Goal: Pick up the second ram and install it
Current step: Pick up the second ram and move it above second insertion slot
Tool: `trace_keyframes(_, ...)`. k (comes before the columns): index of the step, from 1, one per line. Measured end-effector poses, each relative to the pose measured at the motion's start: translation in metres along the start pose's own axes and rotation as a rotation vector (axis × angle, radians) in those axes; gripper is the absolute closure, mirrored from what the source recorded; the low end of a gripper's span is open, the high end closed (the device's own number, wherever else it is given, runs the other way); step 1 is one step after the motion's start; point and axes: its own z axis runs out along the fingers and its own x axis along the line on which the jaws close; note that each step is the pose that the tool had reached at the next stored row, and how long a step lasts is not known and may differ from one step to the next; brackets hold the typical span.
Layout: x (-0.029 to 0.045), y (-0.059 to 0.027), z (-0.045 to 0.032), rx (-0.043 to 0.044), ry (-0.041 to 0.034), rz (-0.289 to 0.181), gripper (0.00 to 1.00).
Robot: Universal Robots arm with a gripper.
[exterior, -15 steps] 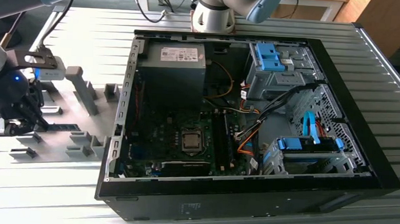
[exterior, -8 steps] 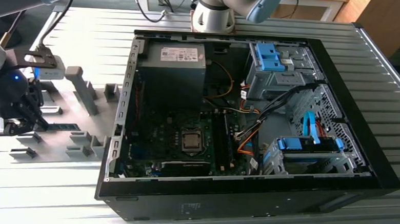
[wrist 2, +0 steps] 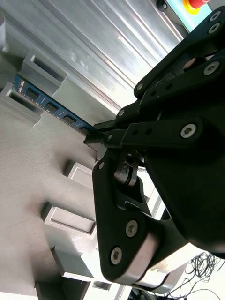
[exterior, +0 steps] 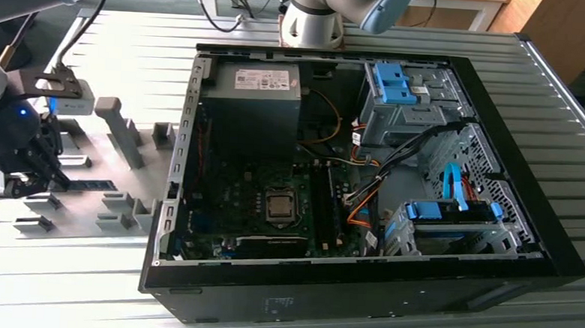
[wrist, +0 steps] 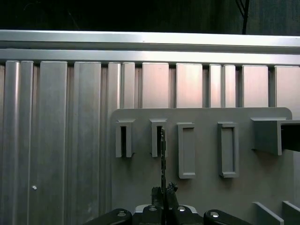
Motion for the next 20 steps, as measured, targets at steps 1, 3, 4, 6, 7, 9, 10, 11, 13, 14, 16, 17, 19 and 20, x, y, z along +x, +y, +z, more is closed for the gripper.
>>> trace_keyframes(1,0.0000,0.0000,-0.0003,-0.0001,0.0000,0.000,0.86)
trace_keyframes(3,0.0000,0.0000,-0.0011,-0.0002,0.0001,0.000,0.86)
trace_keyframes(4,0.0000,0.0000,-0.0015,0.0000,0.0000,0.000,0.86)
trace_keyframes(6,-0.0001,0.0000,-0.0023,-0.0001,0.0000,0.000,0.86)
trace_keyframes(7,-0.0001,0.0000,-0.0026,0.0001,-0.0001,0.000,0.86)
trace_keyframes(9,-0.0001,0.0001,-0.0034,0.0000,0.0000,0.000,0.86)
trace_keyframes(10,-0.0001,0.0000,-0.0039,-0.0001,0.0001,0.000,0.86)
trace_keyframes(11,-0.0001,0.0000,-0.0043,-0.0001,0.0000,0.000,0.86)
trace_keyframes(13,-0.0002,0.0000,-0.0050,0.0000,0.0000,0.000,0.86)
trace_keyframes(14,-0.0002,0.0001,-0.0055,-0.0002,0.0001,0.000,0.86)
trace_keyframes(16,-0.0002,0.0001,-0.0063,-0.0001,0.0001,0.000,0.86)
trace_keyframes(17,-0.0002,0.0001,-0.0067,0.0000,0.0001,0.000,0.86)
trace_keyframes(19,-0.0003,0.0001,-0.0076,-0.0001,0.0002,0.000,0.86)
trace_keyframes(20,-0.0003,0.0001,-0.0083,-0.0002,0.0003,0.000,0.86)
